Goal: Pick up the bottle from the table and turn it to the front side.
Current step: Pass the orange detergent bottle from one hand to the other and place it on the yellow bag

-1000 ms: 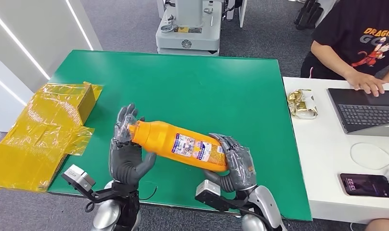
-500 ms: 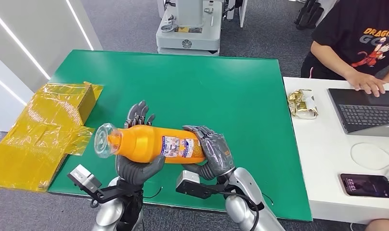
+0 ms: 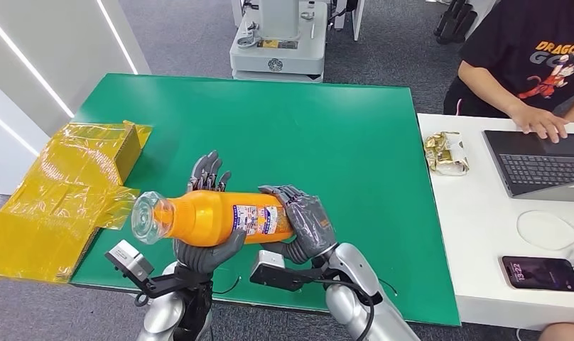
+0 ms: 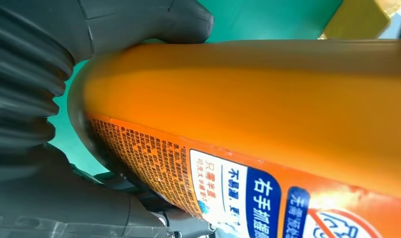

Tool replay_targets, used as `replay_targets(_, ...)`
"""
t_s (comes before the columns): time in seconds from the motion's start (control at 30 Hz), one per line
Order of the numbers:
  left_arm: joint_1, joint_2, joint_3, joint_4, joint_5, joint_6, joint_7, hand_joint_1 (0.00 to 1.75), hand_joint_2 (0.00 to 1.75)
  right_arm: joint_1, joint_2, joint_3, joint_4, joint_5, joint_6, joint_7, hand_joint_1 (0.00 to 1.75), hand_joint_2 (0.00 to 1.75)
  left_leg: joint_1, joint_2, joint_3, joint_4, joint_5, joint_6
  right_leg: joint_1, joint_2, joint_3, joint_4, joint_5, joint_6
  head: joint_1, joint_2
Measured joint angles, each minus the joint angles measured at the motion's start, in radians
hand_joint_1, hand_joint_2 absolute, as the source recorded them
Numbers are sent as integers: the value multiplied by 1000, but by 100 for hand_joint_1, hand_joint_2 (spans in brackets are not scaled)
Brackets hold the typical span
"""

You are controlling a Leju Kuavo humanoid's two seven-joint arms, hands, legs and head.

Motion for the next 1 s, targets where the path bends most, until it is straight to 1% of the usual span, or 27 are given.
replay_targets(0.17,1,-1,6,1,-19,37,0,0,175,-1,0,0,11,8,19,27,175,175,0,0,0,0,0,0,0,0,0,0,0,0,0,0)
replay_targets(0.6,6,-2,15,2,-37,70,-1,0,175,16,4,0,20,18,35,55,175,175,0,0,0,0,0,0,0,0,0,0,0,0,0,0)
replay_targets(1.0,6,1,15,3,-49,67,-8,0,175,17,5,-7,19,22,52,54,175,175,0,0,0,0,0,0,0,0,0,0,0,0,0,0)
